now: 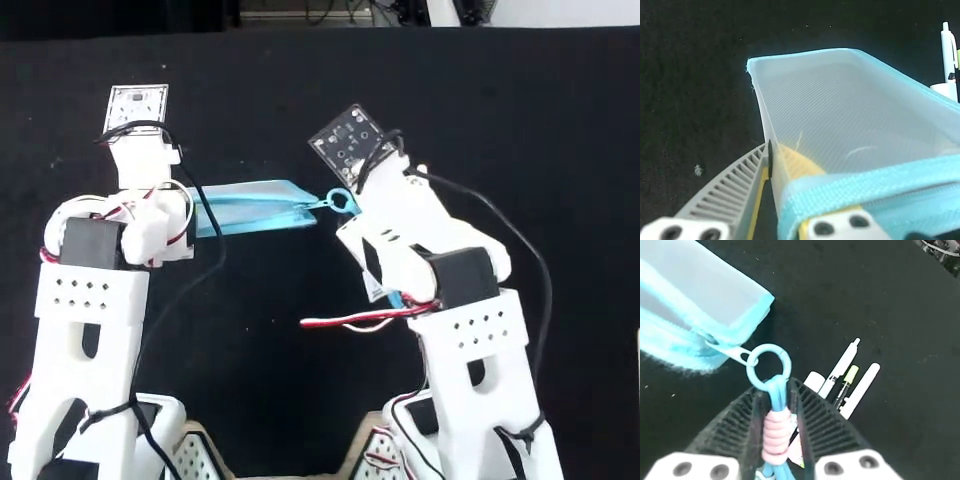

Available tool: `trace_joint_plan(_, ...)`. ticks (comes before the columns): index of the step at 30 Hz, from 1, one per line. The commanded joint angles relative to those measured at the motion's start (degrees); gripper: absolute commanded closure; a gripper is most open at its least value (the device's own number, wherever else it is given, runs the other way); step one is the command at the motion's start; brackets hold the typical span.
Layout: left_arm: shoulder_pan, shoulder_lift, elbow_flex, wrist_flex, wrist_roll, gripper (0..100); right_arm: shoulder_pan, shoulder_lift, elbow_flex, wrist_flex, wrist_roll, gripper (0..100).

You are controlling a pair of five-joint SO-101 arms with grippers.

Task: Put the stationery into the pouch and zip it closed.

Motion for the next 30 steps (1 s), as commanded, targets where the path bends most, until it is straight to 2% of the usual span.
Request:
trace_joint_plan(1, -0.4, 0.5, -0.1, -0.3, 0.2, 97, 4.0, 0.0, 0.3, 0.7, -0.3, 98.8)
trace_joint_plan(7, -0.3, 0.5, -0.1, -0.3, 0.2, 97, 0.0, 0.0, 0.9, 1.0, -0.4, 98.7)
trace_joint_plan(10, -0.3, 0.2, 0.0, -0.1, 0.2, 97, -2.7, -0.1, -0.7, 4.7, -0.4, 97.7)
trace_joint_plan(16, -0.3, 0.1, 0.1, -0.1, 0.2, 97, -7.0, -6.8, -9.7, 13.4, -2.7, 77.6)
trace_joint_plan(20, -0.3, 0.1, 0.2, 0.0, 0.2, 97, -8.3, -11.9, -14.8, 16.5, -3.1, 77.4)
trace_joint_plan(23, -0.3, 0.1, 0.2, 0.0, 0.2, 97, -6.9, -13.4, -17.4, 17.6, -3.0, 80.9)
trace_joint_plan(30, 0.7, 0.1, -0.2, -0.3, 0.2, 97, 6.5, -11.0, -14.0, 14.6, -4.2, 81.5)
